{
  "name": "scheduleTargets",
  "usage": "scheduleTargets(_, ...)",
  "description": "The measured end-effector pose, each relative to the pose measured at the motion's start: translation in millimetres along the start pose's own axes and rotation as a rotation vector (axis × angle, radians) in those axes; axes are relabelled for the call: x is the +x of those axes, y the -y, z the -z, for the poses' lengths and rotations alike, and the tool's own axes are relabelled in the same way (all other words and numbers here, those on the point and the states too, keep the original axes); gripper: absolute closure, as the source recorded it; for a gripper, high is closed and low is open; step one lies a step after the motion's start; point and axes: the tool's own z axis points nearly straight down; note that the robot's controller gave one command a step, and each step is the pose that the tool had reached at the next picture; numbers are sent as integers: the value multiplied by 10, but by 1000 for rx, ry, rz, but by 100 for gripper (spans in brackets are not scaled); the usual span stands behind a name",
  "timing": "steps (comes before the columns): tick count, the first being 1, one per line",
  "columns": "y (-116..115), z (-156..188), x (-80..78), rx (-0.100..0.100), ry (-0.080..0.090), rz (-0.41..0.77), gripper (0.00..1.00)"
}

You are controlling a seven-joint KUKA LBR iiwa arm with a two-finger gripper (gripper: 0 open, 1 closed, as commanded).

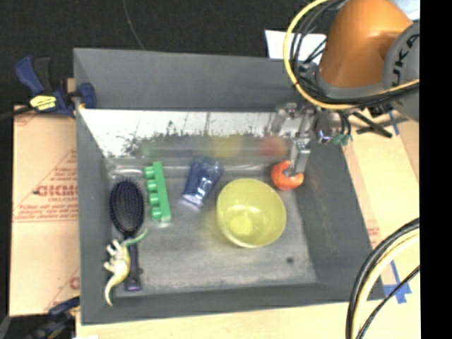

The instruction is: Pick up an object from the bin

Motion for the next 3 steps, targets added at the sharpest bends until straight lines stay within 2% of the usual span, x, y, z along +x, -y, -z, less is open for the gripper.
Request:
scheduleTargets(1, 1, -2, 2, 0, 0, 0, 0)
scheduleTargets(2, 149, -545, 217, 0, -1, -37, 0)
scheduleTargets(3, 123, -389, 136, 2, 16, -26, 100)
